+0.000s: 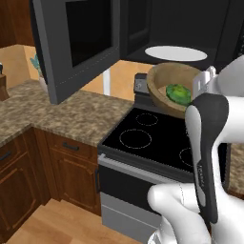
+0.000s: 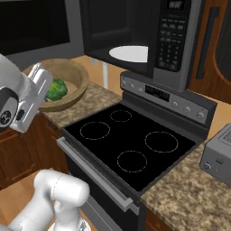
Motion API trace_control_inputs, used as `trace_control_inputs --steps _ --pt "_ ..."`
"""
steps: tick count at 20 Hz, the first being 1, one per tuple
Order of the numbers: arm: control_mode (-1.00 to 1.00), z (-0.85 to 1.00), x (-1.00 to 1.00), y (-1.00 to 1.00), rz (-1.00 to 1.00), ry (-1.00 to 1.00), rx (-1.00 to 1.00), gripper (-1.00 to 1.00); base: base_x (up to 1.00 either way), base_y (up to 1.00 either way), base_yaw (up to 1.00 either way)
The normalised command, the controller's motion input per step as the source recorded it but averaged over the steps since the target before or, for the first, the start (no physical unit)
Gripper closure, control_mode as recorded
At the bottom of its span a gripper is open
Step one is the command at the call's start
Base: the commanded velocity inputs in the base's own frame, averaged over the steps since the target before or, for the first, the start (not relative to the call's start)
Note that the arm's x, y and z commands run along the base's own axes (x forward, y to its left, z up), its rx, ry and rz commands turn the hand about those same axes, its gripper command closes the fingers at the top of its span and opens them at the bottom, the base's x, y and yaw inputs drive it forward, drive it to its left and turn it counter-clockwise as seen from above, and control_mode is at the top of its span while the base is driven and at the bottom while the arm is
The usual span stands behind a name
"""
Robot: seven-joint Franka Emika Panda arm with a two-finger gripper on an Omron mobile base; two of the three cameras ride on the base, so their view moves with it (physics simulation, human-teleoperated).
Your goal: Pick the broccoli from the sink and place it in the bowl. Then pick the bowl and place it in the microwave. Then close the microwave door and press the start button.
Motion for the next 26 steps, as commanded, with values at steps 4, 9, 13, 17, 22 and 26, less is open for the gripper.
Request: trace_control_inputs --steps 4,9,13,17,22,26 --pt "-1.0 0.51 0.18 -0.12 -0.16 -0.28 -0.04 1.0 0.0 0.0 0.0" --pt "-1.0 0.52 0.16 -0.29 -0.15 -0.06 -0.07 1.0 0.0 0.0 0.0" --pt "-1.0 0.33 0.32 -0.37 -0.03 0.04 0.0 1.0 0.0 0.0 0.0" --pt "-1.0 0.29 0.49 -0.28 -0.01 -0.09 -0.03 1.0 0.0 0.0 0.0" --pt "-1.0 0.09 0.68 -0.23 -0.01 -0.05 -0.03 1.0 0.0 0.0 0.0" --pt "-1.0 0.04 0.86 -0.21 0.0 -0.01 0.0 1.0 0.0 0.0 0.0"
